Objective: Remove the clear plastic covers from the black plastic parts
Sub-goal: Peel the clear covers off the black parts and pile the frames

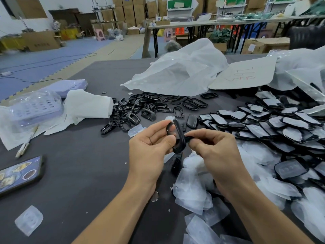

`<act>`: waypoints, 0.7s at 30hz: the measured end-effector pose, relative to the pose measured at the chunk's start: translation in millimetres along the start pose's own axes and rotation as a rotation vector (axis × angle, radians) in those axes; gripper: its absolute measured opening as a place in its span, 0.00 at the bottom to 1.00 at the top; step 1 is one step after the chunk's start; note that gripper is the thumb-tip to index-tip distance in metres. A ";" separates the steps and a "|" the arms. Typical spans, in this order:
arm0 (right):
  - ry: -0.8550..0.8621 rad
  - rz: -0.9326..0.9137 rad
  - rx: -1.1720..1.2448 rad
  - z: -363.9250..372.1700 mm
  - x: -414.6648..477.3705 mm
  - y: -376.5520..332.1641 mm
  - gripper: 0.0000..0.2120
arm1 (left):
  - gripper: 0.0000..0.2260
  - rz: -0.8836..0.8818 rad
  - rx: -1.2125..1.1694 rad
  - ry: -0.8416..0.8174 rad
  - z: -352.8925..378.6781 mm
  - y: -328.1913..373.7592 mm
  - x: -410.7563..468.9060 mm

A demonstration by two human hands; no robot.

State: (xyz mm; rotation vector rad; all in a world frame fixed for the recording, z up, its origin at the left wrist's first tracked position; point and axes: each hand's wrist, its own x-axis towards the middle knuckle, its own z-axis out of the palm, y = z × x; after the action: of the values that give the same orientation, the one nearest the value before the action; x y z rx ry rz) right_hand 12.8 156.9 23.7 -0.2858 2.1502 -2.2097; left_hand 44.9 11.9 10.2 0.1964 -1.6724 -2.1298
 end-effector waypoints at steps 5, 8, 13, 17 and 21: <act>-0.031 0.010 -0.037 -3.1 0.9 -2.4 0.14 | 0.19 0.018 0.122 -0.061 -0.1 -0.4 -1.1; -0.013 0.031 -0.073 -2.8 -0.7 -1.3 0.12 | 0.19 0.030 0.205 -0.067 0.5 -0.5 -2.0; -0.019 0.130 0.316 -4.3 -1.2 -2.3 0.11 | 0.18 -0.012 0.141 -0.033 0.6 2.0 -1.8; -0.039 0.190 0.330 0.4 -1.6 -2.5 0.07 | 0.15 -0.090 0.031 -0.018 1.6 4.5 -1.8; -0.013 0.240 0.345 -1.4 -0.2 -4.9 0.09 | 0.15 -0.069 0.054 -0.070 4.2 7.0 -3.8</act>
State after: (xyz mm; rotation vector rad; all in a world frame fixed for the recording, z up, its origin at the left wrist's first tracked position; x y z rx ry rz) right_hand 13.2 158.5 28.6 -0.0238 1.6519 -2.3666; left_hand 48.5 16.0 17.4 0.1998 -1.7884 -2.1663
